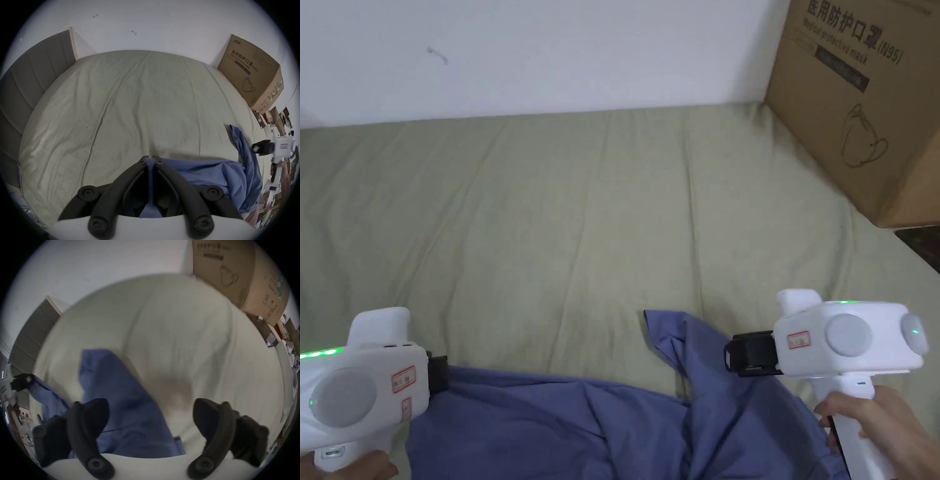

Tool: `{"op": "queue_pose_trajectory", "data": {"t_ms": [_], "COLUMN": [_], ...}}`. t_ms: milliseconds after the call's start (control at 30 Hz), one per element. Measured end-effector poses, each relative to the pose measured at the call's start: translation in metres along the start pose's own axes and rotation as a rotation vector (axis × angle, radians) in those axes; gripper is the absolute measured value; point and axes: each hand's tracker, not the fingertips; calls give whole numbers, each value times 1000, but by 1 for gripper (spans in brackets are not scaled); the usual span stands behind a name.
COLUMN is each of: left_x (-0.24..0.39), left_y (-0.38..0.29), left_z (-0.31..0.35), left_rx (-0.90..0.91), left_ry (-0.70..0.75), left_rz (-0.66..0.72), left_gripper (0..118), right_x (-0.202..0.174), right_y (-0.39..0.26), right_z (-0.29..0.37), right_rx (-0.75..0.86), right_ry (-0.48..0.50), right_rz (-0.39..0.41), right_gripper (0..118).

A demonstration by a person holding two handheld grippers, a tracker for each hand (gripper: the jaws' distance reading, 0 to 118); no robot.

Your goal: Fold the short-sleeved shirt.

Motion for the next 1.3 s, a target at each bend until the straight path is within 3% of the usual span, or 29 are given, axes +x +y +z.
{"op": "queue_pose_trajectory", "data": {"t_ms": [33,67,100,167,200,433,567,700,833,1000,1300], "left_x": [-1,1,1,-1,0,-4,-19,-19,-14,-9,2], "left_y": [0,1,0,1,3,9,27,51,79,135,262], "left_z": [2,6,8,13,15,48,76,116,154,193,233], "left_rx": [2,3,5,6,12,51,102,184,265,361,517], "left_ry": [-4,-7,-6,-1,6,30,30,52,73,102,157], "left_rz": [2,3,1,-10,-10,-37,0,-11,-27,-52,-67], "left_gripper": [2,2,2,2,2,2,2,2,2,2,2], "right_x": [-2,-5,-14,-20,-23,-16,-13,-20,-14,-5,-7], "right_y": [-1,-4,-9,-6,-5,3,23,45,71,109,210], "right_z": [-8,-15,-12,-1,3,27,84,156,219,297,378], "right_rx": [-43,-71,-30,-18,-8,28,148,276,407,566,717], "right_ry": [-4,11,-96,-84,-94,-82,-41,-65,-58,-24,20], "right_rz": [-13,12,86,143,156,75,35,45,-1,-50,-105], "right_gripper": [78,77,72,35,3,3,3,3,3,3,3]}}
